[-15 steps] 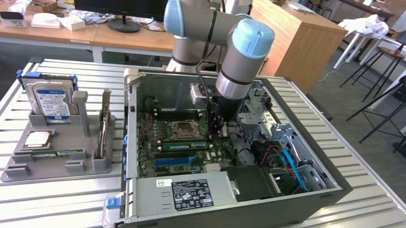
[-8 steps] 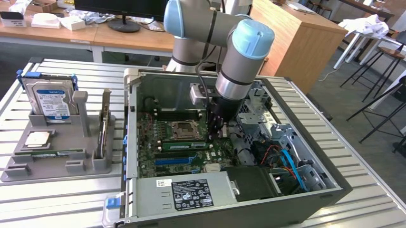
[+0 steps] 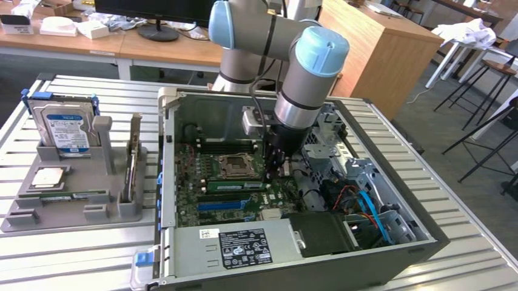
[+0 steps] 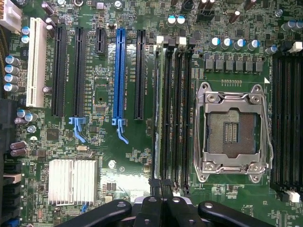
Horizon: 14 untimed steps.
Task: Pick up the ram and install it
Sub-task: 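Press down the ram until it locks into place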
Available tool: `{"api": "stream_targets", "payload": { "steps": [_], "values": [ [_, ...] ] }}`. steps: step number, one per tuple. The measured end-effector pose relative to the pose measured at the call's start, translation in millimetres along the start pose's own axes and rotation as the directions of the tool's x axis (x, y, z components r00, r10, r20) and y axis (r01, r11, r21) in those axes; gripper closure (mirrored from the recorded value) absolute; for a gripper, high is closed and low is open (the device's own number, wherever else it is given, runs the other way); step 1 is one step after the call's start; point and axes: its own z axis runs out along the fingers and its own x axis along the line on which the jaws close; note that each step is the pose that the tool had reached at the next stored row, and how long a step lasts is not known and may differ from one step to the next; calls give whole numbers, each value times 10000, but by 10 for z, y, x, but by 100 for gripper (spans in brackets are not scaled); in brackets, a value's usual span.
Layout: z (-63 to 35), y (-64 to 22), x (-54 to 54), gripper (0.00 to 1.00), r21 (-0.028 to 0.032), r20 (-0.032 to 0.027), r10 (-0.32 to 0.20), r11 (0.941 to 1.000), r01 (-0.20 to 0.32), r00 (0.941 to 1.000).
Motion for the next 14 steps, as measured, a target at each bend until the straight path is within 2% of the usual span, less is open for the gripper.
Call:
{"api": "stream_targets", "payload": {
  "steps": [10,13,14],
  "values": [
    [15,-1,0,90,4,0,-1,10000,1,10000],
    [-12,0,-2,90,5,17,0,10000,0,10000],
    [-33,2,-1,90,-2,3,2,10000,-2,10000]
  ]
}}
